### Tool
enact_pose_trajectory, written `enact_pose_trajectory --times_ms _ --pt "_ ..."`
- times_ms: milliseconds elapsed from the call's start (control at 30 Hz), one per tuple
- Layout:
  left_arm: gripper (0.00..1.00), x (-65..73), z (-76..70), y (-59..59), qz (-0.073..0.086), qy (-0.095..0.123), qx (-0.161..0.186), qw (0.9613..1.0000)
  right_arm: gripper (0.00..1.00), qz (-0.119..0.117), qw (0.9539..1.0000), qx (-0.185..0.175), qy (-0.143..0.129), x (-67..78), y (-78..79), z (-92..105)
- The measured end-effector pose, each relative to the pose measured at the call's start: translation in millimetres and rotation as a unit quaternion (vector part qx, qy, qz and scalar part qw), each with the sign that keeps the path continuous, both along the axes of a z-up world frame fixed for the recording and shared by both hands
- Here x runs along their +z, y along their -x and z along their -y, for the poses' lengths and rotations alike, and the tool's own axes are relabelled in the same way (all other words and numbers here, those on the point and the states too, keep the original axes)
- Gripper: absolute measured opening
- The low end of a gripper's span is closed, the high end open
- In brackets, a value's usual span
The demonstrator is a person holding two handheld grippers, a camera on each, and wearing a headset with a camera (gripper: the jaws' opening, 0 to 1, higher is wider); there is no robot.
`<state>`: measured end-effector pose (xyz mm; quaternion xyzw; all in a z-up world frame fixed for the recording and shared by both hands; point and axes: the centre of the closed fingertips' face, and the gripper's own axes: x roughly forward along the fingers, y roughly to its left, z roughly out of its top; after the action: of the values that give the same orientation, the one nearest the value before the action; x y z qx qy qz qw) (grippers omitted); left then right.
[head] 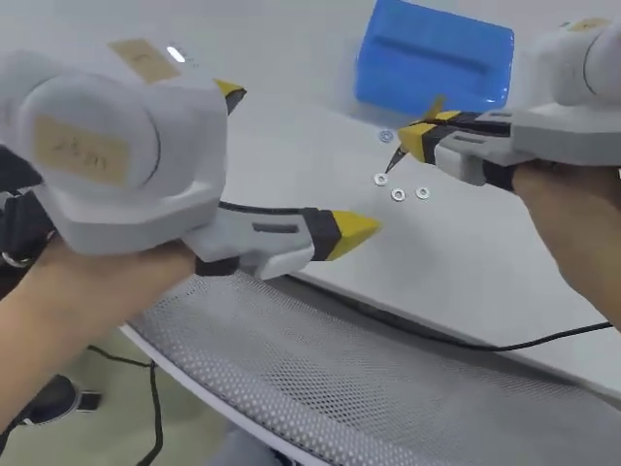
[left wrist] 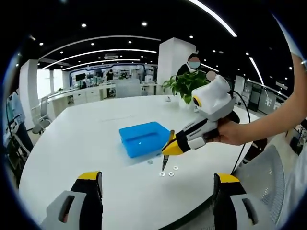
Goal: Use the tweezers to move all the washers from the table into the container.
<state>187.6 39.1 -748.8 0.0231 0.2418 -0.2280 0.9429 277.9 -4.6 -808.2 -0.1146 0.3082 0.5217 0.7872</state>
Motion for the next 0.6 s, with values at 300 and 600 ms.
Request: enact_pose_trajectory --times_ms 300,600 --pt "0.97 -4.3 -0.7 -0.1 -0.004 -0.018 -0.007 0.9998 0.03 -0.011 0.9998 0.007 0.013 -11.2 3.6 0.7" --pt "0.97 -6.2 -2.6 -0.9 -0.011 -0.019 -0.005 0.9997 0.02 0.008 0.9994 0.022 0.026 -10.5 8.7 -3.1"
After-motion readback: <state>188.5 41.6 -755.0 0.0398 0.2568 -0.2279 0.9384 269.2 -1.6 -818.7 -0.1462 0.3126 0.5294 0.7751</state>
